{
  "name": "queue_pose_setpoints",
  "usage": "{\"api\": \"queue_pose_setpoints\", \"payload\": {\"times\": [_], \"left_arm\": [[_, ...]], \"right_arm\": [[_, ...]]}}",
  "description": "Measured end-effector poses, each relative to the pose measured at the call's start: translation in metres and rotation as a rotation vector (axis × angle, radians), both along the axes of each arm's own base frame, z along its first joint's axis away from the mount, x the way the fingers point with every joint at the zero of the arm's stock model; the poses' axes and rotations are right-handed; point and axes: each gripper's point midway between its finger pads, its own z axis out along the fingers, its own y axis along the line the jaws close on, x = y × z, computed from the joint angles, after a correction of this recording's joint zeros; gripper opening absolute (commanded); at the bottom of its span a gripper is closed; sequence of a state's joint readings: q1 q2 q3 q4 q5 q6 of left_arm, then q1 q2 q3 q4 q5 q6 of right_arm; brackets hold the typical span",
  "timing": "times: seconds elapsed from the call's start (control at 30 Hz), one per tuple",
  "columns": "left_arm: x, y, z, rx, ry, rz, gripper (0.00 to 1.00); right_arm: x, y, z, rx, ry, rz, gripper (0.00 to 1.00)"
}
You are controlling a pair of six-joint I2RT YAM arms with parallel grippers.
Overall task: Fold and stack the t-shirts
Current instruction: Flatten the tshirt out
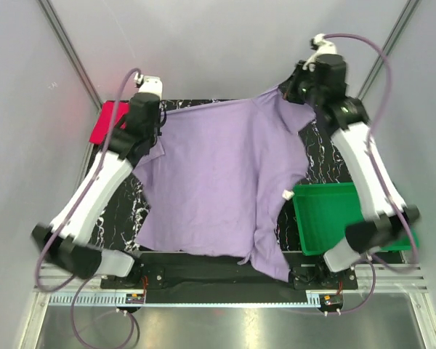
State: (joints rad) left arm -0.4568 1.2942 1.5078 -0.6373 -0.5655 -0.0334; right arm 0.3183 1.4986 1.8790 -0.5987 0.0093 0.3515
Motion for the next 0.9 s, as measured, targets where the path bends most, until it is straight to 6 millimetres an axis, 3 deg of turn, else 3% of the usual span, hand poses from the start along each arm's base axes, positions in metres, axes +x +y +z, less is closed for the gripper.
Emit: {"api": "queue_pose_setpoints", "payload": {"times": [0.1, 0.17, 0.23, 0.27, 0.3, 0.33, 0.37, 0.43, 0.47, 0.57, 0.7, 0.8, 0.9], "left_arm": [[0.047, 0.023, -0.065, 0.058, 0.149, 0.087, 0.00], [0.075, 0.033, -0.094, 0.063, 0.210, 0.112, 0.00], [0.110, 0.043, -0.117, 0.053, 0.250, 0.130, 0.00], [0.125, 0.045, -0.124, 0.051, 0.256, 0.134, 0.00], [0.144, 0.047, -0.131, 0.048, 0.263, 0.140, 0.14], [0.163, 0.048, -0.135, 0.046, 0.263, 0.144, 0.29], [0.179, 0.047, -0.137, 0.044, 0.254, 0.144, 0.45], [0.204, 0.047, -0.140, 0.048, 0.251, 0.155, 0.79], [0.212, 0.047, -0.141, 0.044, 0.249, 0.164, 0.82], [0.205, 0.052, -0.142, 0.033, 0.277, 0.191, 0.93], [0.156, 0.060, -0.135, 0.003, 0.313, 0.210, 0.93], [0.099, 0.067, -0.119, -0.053, 0.315, 0.221, 0.87], [0.045, 0.071, -0.099, -0.168, 0.256, 0.226, 0.77]], "right_arm": [[0.070, -0.004, -0.082, -0.076, 0.134, -0.013, 0.00], [0.109, -0.002, -0.125, -0.098, 0.196, 0.002, 0.00], [0.142, 0.004, -0.158, -0.099, 0.234, 0.025, 0.00], [0.157, 0.007, -0.167, -0.095, 0.240, 0.031, 0.08], [0.174, 0.010, -0.175, -0.089, 0.236, 0.038, 0.15], [0.191, 0.013, -0.177, -0.081, 0.229, 0.042, 0.36], [0.209, 0.014, -0.174, -0.065, 0.203, 0.041, 0.48], [0.233, 0.008, -0.168, -0.046, 0.153, 0.028, 0.55], [0.237, 0.001, -0.168, -0.045, 0.150, 0.018, 0.59], [0.224, -0.027, -0.181, -0.046, 0.239, -0.027, 0.59], [0.152, -0.054, -0.210, -0.061, 0.471, -0.086, 0.57], [0.091, -0.040, -0.204, -0.093, 0.571, -0.061, 0.56], [0.033, -0.003, -0.191, -0.140, 0.598, 0.023, 0.47]]}}
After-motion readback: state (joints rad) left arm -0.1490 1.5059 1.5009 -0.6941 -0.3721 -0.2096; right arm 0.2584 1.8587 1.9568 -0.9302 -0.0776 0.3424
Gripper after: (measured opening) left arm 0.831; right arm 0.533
